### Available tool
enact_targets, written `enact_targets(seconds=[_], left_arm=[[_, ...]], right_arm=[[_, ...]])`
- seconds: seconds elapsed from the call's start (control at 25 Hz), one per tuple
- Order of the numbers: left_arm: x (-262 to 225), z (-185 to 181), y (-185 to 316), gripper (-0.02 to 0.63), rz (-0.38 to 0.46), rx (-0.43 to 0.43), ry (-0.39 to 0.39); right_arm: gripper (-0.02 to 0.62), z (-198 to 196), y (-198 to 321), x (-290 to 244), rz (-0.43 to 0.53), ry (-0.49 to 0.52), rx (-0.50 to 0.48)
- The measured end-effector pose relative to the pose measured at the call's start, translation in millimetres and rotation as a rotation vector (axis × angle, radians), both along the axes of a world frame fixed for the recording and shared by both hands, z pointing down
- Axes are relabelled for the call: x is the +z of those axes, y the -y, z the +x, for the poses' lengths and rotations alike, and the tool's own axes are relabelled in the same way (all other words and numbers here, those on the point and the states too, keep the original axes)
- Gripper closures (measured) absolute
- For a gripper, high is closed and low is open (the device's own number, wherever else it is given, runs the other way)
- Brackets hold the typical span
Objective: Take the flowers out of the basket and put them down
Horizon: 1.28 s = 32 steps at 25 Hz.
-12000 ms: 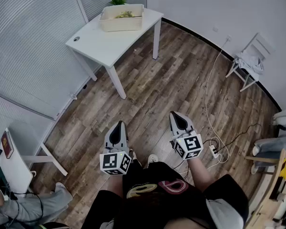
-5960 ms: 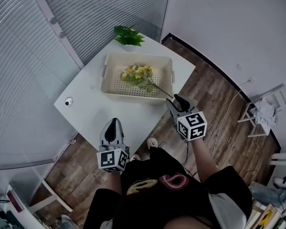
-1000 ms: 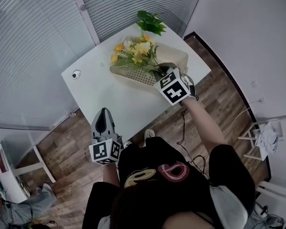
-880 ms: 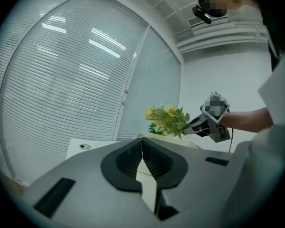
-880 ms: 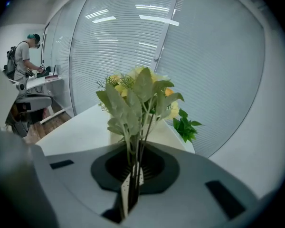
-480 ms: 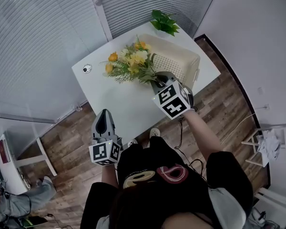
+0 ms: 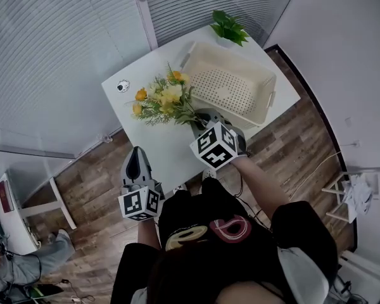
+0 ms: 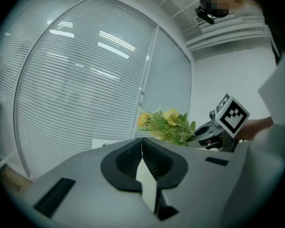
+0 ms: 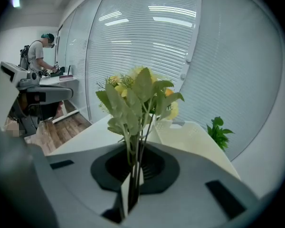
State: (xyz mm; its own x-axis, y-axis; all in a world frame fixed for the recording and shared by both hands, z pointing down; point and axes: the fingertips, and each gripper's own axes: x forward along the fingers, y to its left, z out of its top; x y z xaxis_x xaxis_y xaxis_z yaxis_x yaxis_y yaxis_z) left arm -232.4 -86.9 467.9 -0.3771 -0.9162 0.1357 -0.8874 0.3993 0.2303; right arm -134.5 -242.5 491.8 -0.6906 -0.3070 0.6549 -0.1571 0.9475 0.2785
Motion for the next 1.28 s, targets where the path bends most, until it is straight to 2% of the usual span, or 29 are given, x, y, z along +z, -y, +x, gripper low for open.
enact_targets(seconds=[0.36, 0.72, 1.04, 1.28], left_arm=[[7, -14, -17, 0.588, -0.024, -0.046, 0.003], [7, -23, -28, 0.588, -0.028, -0.088, 0.005], [7, -39, -60, 0.589, -0.036, -0.189, 0.004], [17, -47, -81, 0.589, -0.047, -0.247, -0.031]], right_arm=[[0.578, -19, -29, 37, -0.086, -0.012, -0.003], [0.577, -34, -39, 76, -0.087, -0.067, -0.005], [0.577, -50, -36, 107, -0.088, -0.123, 0.002], [0.577, -61, -35, 127, -0.083, -0.165, 0.010]])
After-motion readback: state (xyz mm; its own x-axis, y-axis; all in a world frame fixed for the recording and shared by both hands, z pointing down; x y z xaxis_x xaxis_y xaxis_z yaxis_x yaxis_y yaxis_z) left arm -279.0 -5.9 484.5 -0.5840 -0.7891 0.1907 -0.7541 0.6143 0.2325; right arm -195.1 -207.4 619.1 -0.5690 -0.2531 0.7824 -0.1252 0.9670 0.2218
